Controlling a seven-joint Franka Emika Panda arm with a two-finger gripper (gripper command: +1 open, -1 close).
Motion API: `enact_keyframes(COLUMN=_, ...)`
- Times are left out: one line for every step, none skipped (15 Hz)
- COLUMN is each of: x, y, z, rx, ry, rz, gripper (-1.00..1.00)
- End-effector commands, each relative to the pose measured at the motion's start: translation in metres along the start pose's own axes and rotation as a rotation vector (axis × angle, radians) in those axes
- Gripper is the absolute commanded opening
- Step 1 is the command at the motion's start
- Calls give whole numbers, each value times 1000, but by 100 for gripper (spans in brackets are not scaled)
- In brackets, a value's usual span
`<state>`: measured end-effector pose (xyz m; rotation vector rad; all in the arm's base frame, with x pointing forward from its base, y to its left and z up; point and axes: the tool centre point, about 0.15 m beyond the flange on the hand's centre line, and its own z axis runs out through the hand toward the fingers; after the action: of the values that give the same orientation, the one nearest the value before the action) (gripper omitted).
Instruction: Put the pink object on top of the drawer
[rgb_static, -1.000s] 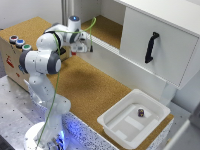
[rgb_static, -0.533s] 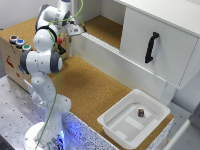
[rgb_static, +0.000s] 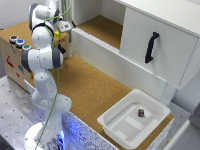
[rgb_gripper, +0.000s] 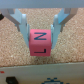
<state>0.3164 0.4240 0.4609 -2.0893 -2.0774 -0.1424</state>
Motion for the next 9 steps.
enact_keyframes(x=33, y=16, z=21, rx=77, ry=-86, rz=-43, gripper=-100)
enact_keyframes(x=35, y=15, z=20, rx=79, ry=-79, rz=-36, gripper=-100)
enact_keyframes(x=35, y=12, z=19, rx=75, ry=-85, rz=-39, gripper=-100)
enact_keyframes(x=34, y=10, z=14, rx=71, ry=-79, rz=-18, gripper=100)
enact_keyframes(x=32, y=9, z=9, rx=54, ry=-69, rz=-5, gripper=100)
enact_keyframes(x=24, y=5, z=-6, rx=-46, ry=-36, rz=12, gripper=100)
enact_keyframes(x=12, y=3, z=-20, rx=-49, ry=-18, rz=46, gripper=100)
enact_keyframes(x=-3, y=5, z=-32, rx=-49, ry=12, rz=85, gripper=100)
enact_keyframes(x=-16, y=10, z=-38, rx=-46, ry=16, rz=123, gripper=100)
